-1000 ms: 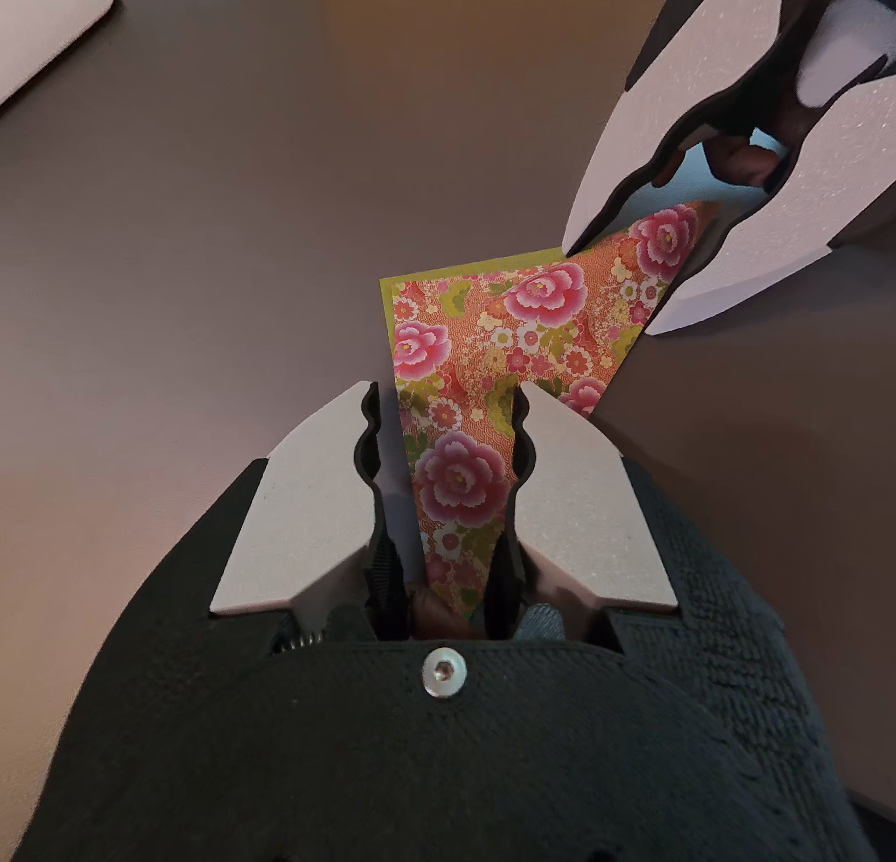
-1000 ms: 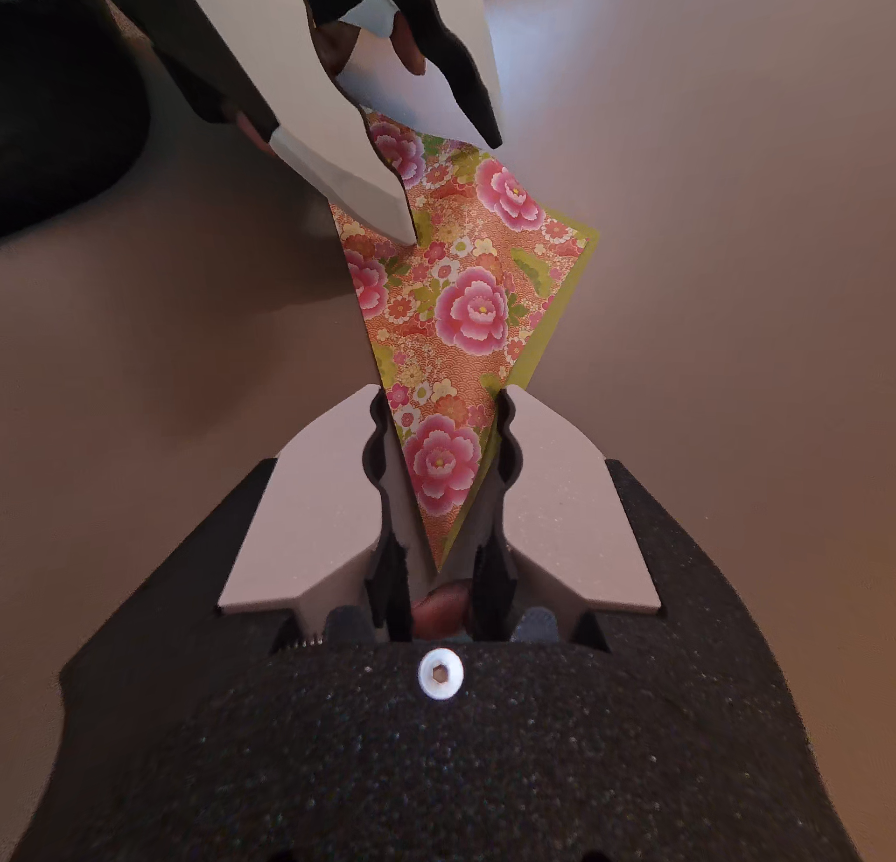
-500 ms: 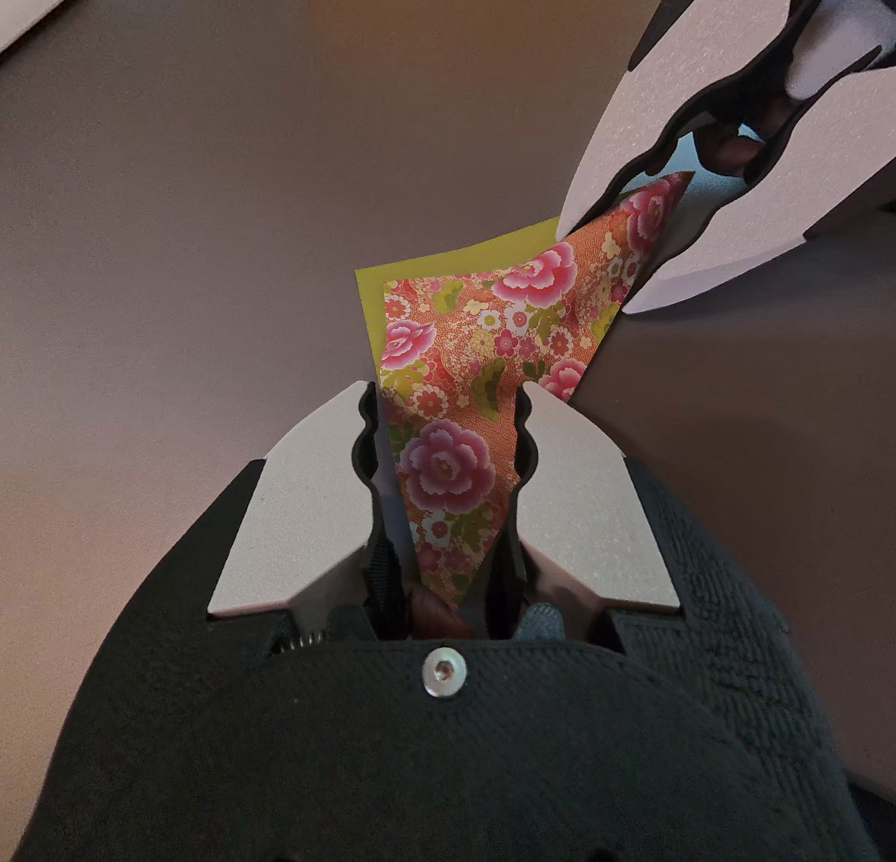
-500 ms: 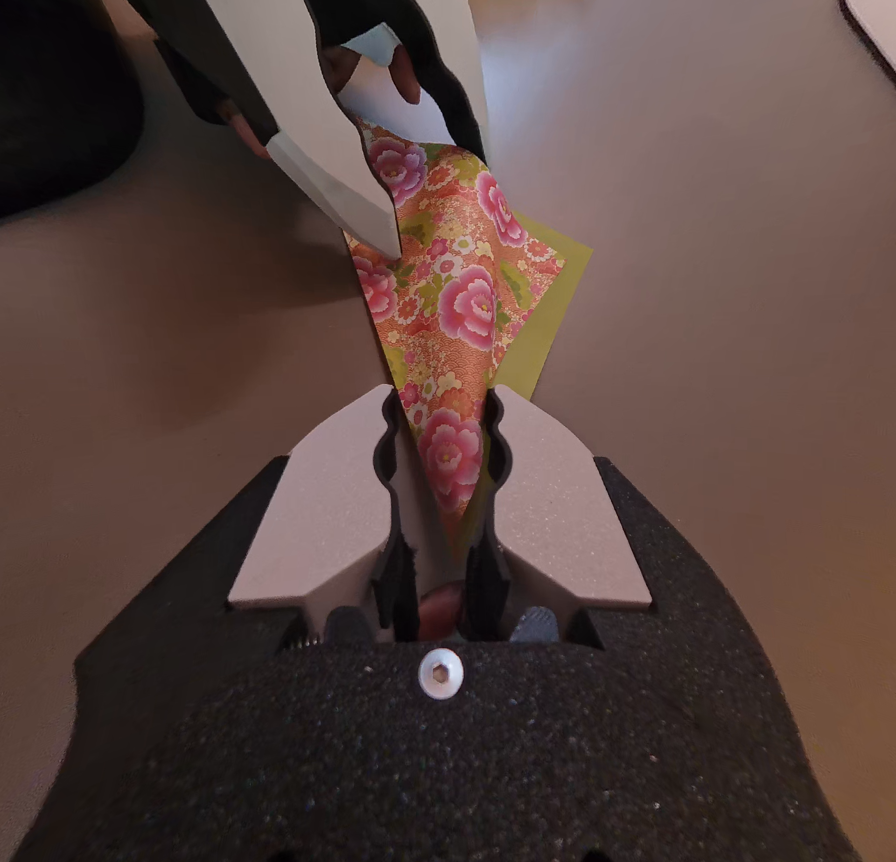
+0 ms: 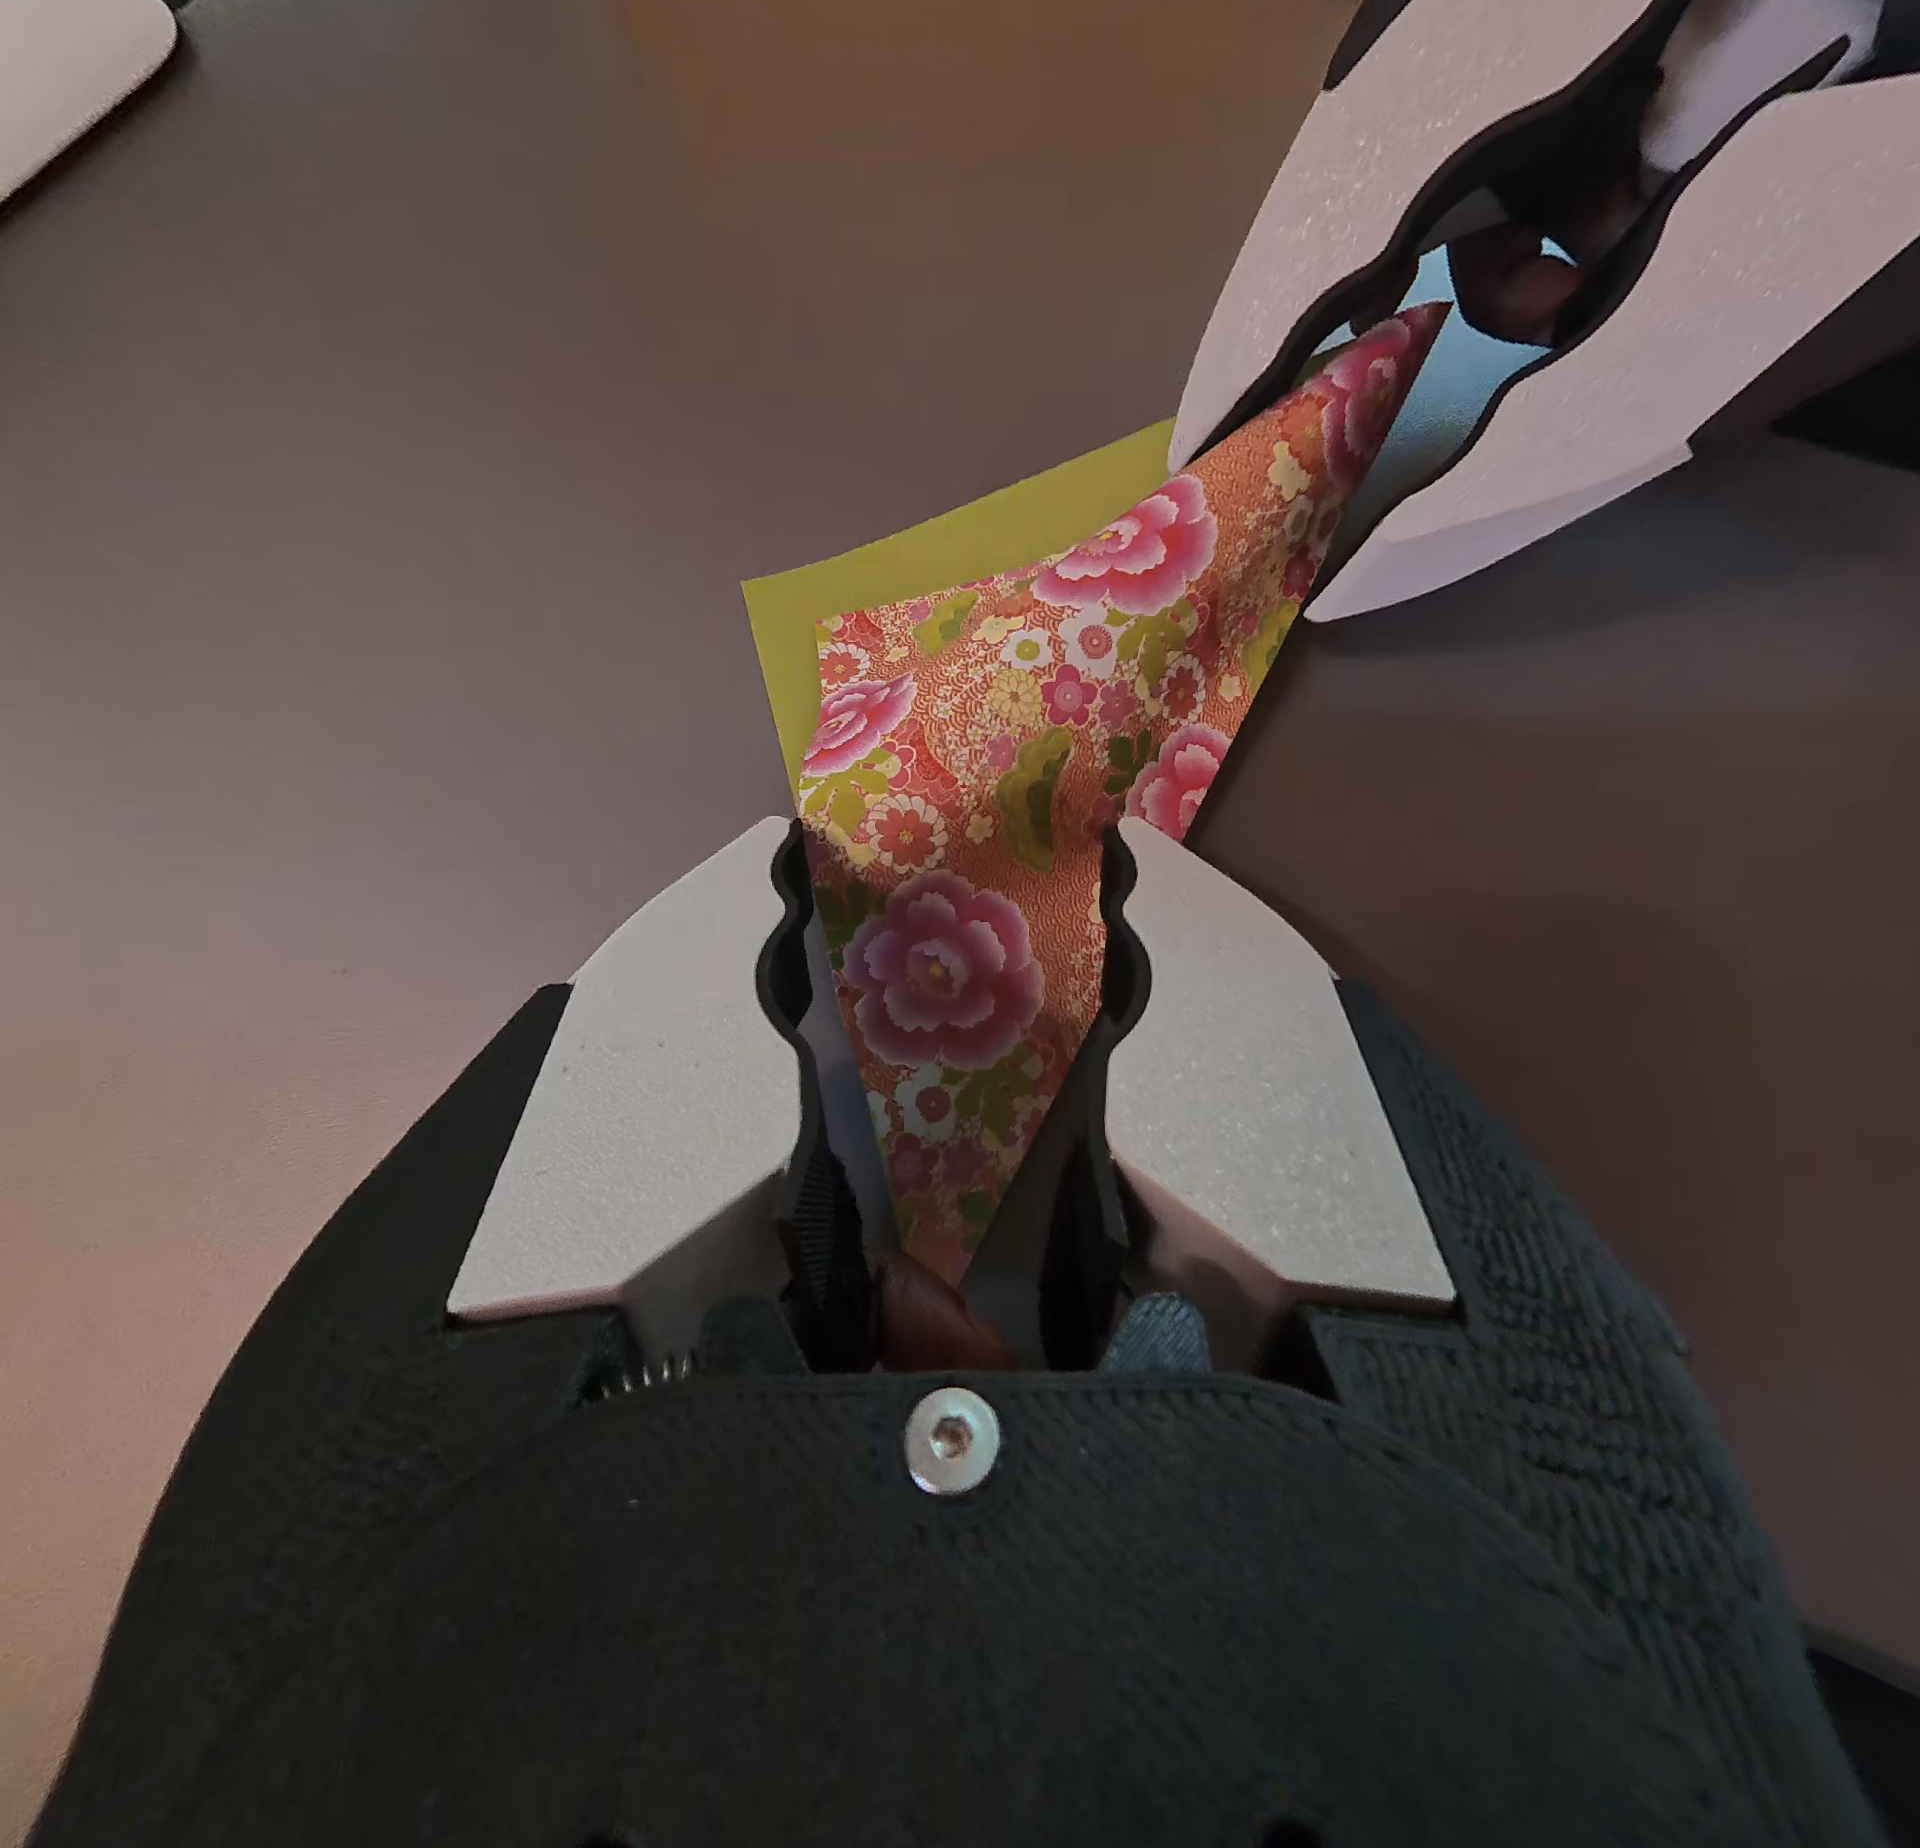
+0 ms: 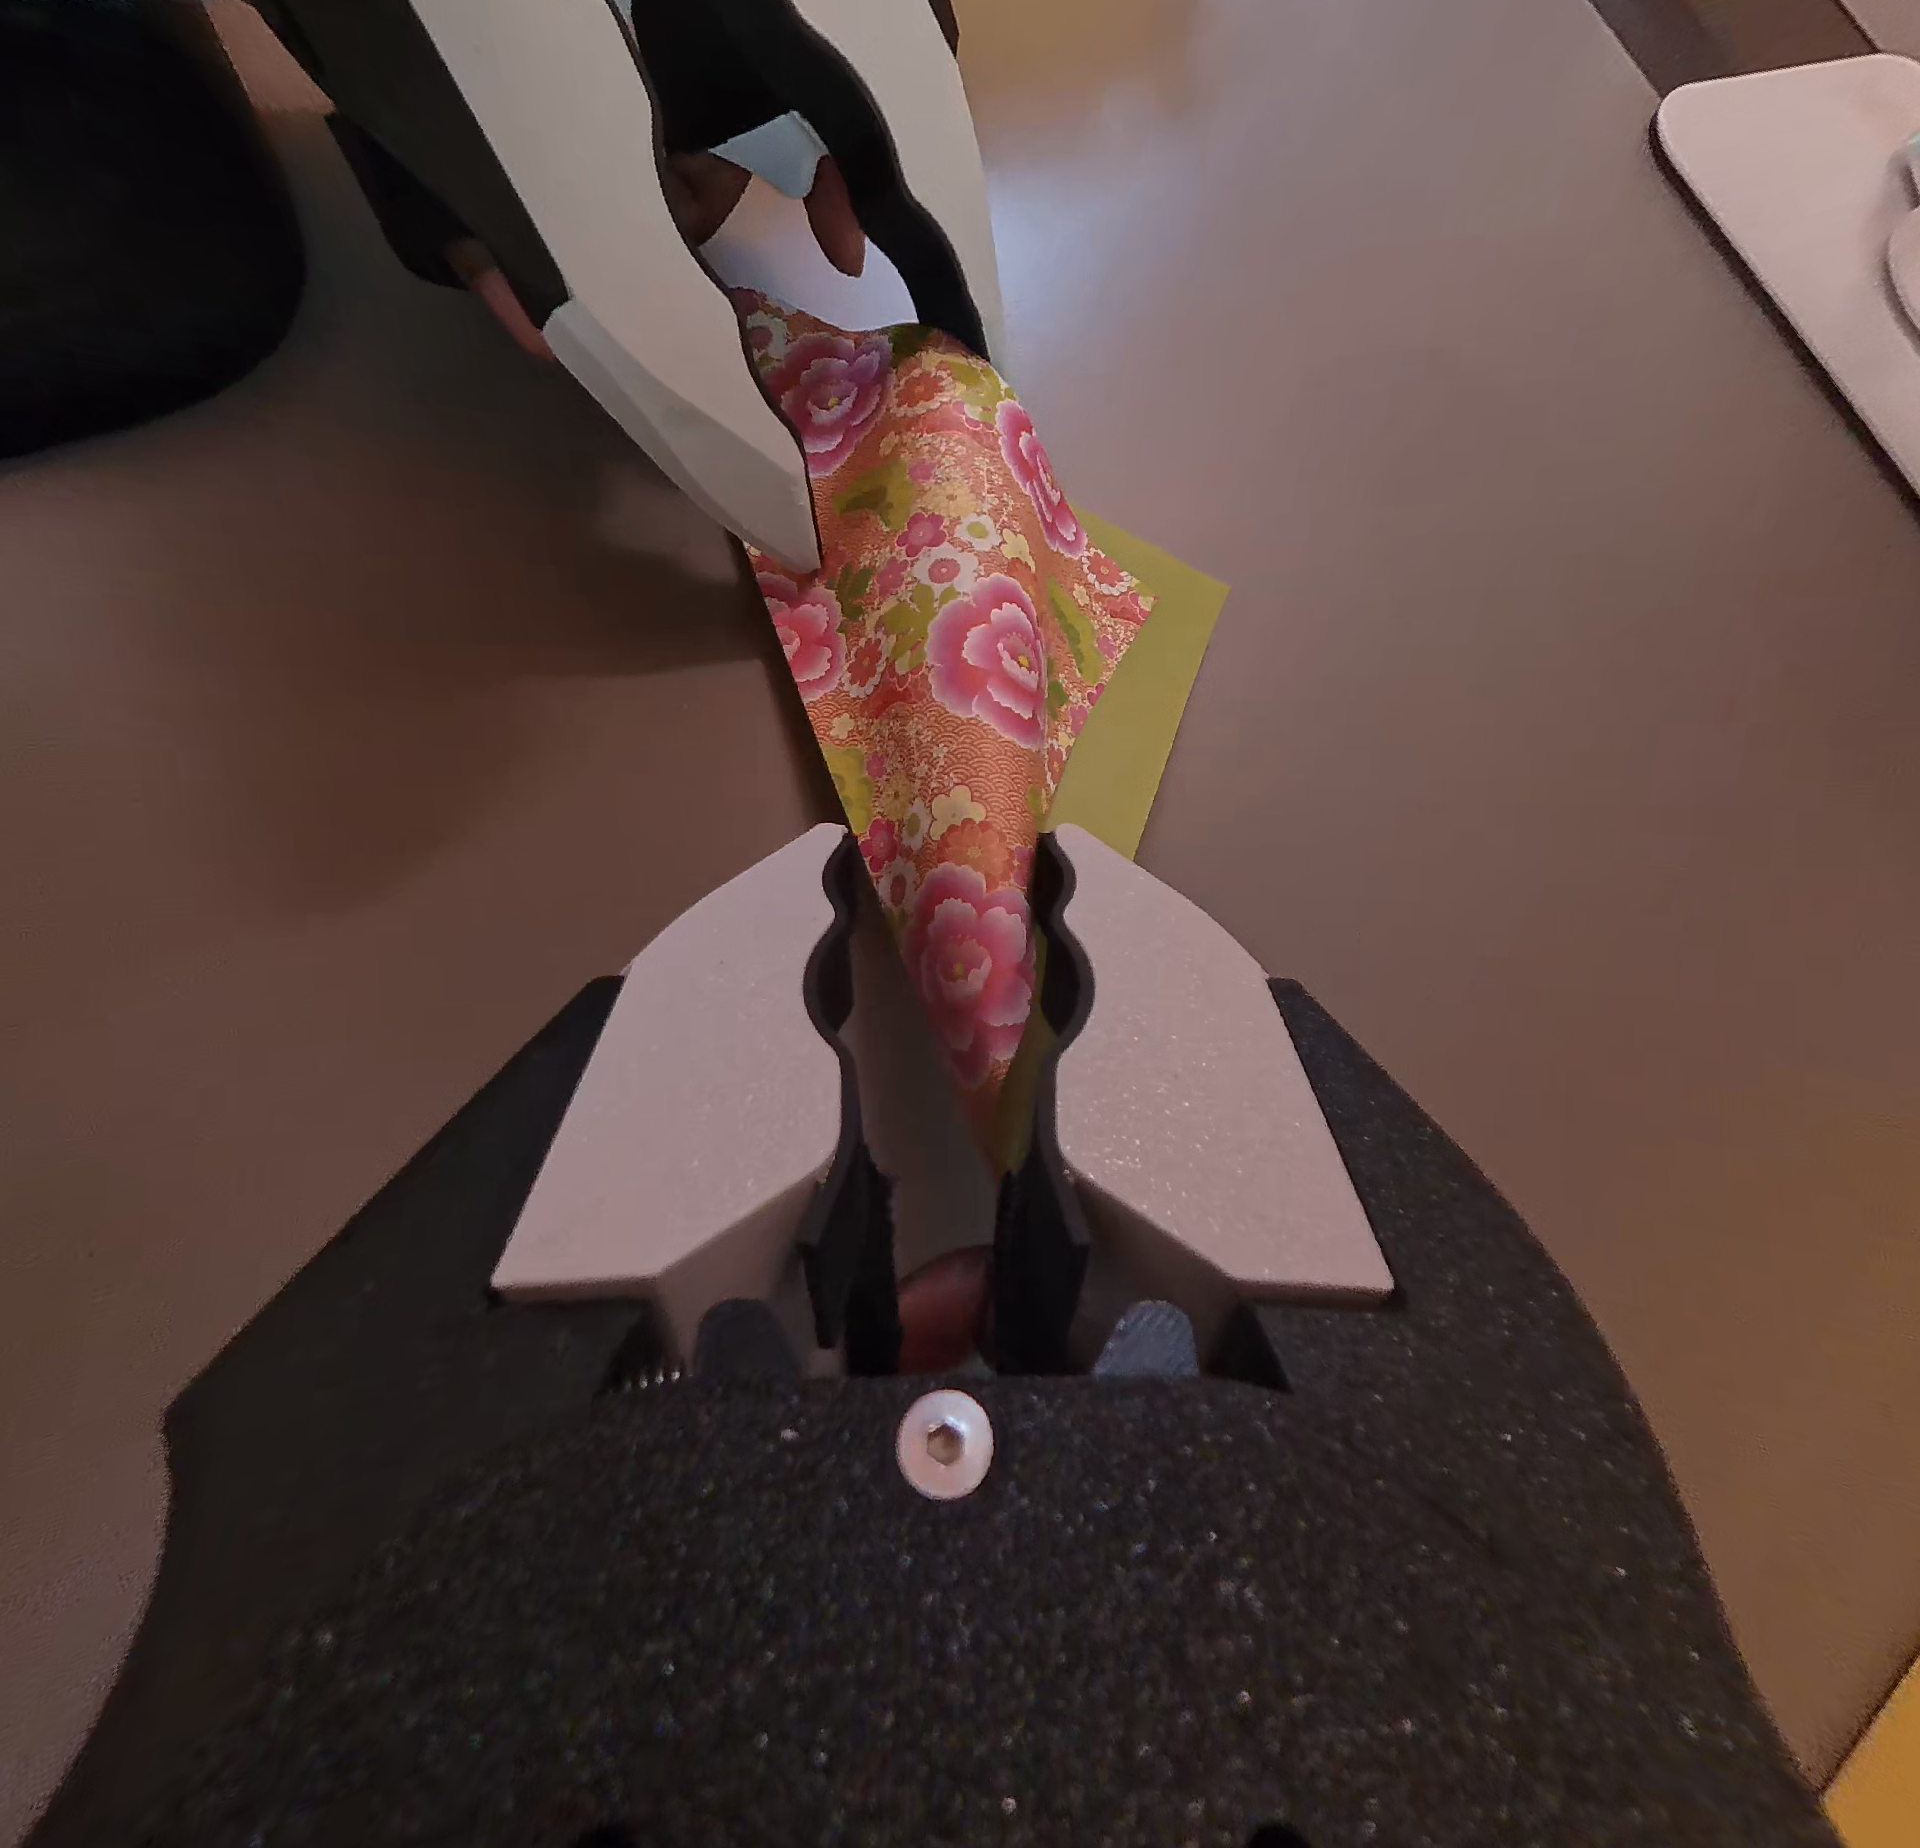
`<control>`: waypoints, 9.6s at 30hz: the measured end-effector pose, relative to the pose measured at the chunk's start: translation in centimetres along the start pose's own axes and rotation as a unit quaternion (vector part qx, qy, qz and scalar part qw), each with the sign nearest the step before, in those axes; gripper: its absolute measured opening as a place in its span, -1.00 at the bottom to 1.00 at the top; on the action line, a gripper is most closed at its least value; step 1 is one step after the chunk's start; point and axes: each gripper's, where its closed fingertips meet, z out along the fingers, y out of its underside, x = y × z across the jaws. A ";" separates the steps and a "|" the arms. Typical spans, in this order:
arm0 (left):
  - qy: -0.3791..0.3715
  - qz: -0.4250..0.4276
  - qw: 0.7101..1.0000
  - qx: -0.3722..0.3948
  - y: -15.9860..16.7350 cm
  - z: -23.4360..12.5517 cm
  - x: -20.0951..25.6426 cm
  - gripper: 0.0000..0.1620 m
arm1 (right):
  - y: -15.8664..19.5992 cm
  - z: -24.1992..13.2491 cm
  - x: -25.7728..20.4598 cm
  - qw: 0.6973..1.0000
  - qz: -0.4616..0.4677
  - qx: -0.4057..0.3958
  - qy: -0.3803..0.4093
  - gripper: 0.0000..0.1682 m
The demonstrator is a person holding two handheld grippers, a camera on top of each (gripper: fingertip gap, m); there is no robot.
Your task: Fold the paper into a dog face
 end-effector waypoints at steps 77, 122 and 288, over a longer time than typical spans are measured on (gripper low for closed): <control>-0.075 0.100 0.976 -0.176 3.4 -3.6 1.3 -0.56 | -2.1 3.4 -4.8 0.979 -0.110 -0.045 -0.163 -0.67; 0.015 0.090 0.994 -0.052 -0.6 1.8 1.6 -0.69 | -2.1 4.0 4.8 0.964 0.227 -0.008 -0.138 -0.66; 0.169 0.032 0.984 -0.047 1.8 -1.5 3.7 -0.74 | -1.8 3.1 -2.2 0.947 -0.294 -0.028 0.127 -0.95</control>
